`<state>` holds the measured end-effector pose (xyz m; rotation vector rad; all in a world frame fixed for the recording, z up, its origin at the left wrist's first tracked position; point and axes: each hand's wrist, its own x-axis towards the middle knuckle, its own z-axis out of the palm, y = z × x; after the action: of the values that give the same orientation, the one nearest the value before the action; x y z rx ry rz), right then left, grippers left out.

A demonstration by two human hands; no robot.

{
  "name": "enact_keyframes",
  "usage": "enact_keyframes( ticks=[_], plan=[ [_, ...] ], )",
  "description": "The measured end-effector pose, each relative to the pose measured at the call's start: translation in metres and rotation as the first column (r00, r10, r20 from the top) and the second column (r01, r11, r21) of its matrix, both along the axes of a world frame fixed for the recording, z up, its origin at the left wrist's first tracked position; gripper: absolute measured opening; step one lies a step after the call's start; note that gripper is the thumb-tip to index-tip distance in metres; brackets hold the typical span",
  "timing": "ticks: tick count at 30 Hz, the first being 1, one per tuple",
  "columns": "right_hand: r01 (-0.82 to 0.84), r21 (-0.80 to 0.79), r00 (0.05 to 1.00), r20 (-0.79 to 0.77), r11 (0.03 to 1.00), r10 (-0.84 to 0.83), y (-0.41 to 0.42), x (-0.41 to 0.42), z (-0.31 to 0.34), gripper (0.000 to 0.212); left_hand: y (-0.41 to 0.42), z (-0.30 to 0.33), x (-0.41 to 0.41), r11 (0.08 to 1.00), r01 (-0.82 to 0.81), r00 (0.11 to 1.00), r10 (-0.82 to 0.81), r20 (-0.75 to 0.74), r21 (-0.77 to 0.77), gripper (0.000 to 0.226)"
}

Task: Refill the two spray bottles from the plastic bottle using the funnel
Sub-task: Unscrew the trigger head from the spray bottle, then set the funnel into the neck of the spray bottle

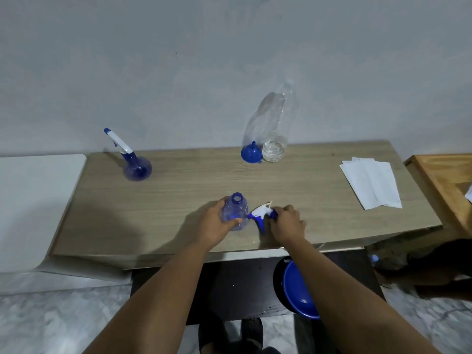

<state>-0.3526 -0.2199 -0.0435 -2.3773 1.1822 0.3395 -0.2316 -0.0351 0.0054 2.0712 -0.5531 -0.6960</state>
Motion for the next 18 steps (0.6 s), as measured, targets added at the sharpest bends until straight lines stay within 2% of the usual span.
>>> enact_keyframes(
  ticks=[3,6,9,11,15,17,18],
  plan=[
    [-0.004,-0.008,1.0,-0.009,1.0,0.004,-0.007,0.002,0.012,0.054,-0.003,-0.002,0.006,1.0,0.008,1.0,-0.008,0.011,0.024,0.063],
    [-0.007,-0.085,0.995,0.096,0.996,0.015,-0.021,0.019,0.035,0.066,-0.013,-0.004,0.019,1.0,0.008,1.0,-0.008,-0.015,0.006,0.064],
    [-0.059,-0.128,0.97,0.225,0.99,0.087,-0.04,0.063,0.063,0.061,-0.023,-0.005,0.03,1.0,0.004,1.0,-0.004,-0.021,-0.006,0.067],
    [-0.122,-0.103,0.961,0.237,0.987,0.143,-0.044,0.095,0.081,0.06,-0.024,-0.007,0.03,1.0,0.02,1.0,-0.021,-0.01,-0.009,0.067],
    [-0.203,-0.146,0.969,0.11,0.968,0.22,-0.07,0.146,0.102,0.055,-0.032,-0.004,0.019,0.999,0.051,0.999,-0.051,0.019,-0.005,0.059],
    [-0.226,-0.224,0.972,0.012,0.948,0.235,-0.081,0.152,0.097,0.057,-0.037,0.003,0.012,0.995,0.098,0.995,-0.098,0.014,-0.01,0.051],
    [-0.27,-0.185,0.963,-0.056,0.945,0.264,-0.09,0.188,0.078,0.058,-0.048,-0.013,0.034,0.997,0.07,0.997,-0.07,-0.027,0.016,0.048]
  ],
)
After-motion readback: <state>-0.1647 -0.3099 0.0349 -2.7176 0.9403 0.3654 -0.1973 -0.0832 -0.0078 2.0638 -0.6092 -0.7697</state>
